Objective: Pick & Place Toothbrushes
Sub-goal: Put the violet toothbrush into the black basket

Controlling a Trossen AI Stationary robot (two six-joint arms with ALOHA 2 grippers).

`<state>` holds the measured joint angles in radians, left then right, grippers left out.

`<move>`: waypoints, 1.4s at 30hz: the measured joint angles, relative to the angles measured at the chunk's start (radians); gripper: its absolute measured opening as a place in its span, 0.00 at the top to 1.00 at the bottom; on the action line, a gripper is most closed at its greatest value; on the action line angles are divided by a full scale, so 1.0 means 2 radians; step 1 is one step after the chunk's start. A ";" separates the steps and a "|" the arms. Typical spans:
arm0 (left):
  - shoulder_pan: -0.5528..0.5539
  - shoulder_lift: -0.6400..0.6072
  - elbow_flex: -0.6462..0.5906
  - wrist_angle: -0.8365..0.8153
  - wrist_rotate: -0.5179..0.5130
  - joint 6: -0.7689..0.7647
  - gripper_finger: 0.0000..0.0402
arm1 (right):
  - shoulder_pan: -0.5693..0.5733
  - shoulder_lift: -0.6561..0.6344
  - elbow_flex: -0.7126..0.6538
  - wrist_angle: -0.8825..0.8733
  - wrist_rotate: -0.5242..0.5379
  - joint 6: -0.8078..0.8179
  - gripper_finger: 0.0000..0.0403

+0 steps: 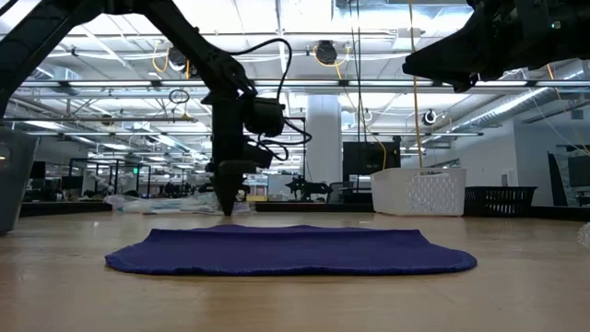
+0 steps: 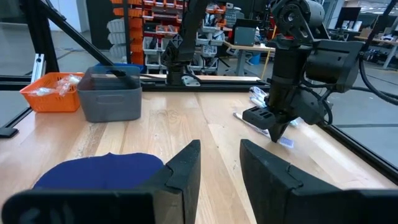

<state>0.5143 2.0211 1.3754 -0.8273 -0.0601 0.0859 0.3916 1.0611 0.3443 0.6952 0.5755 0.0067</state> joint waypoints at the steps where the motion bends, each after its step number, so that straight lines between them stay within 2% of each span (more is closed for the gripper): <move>1: -0.002 -0.005 -0.001 -0.002 0.001 -0.003 0.99 | 0.000 0.000 0.000 0.000 0.000 0.000 0.74; 12: -0.045 -0.117 0.000 0.004 0.068 -0.045 1.00 | 0.000 0.000 0.000 0.011 0.000 0.000 0.74; 20: -0.113 -0.187 0.001 0.095 0.100 -0.051 1.00 | -0.007 0.000 0.000 0.024 0.000 0.001 0.74; 28: -0.182 -0.193 0.001 0.216 0.101 -0.044 1.00 | -0.028 0.000 0.000 0.035 0.000 0.019 0.74; 37: -0.232 -0.183 0.001 0.323 0.091 -0.040 1.00 | -0.033 0.000 0.000 0.079 0.000 0.018 0.74; 42: -0.255 -0.168 0.001 0.374 0.056 -0.029 1.00 | -0.033 0.000 0.000 0.102 0.000 0.017 0.74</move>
<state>0.0038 1.6856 1.3779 -0.0788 0.0524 0.0282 0.3260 1.0608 0.3439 0.9001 0.5751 0.0403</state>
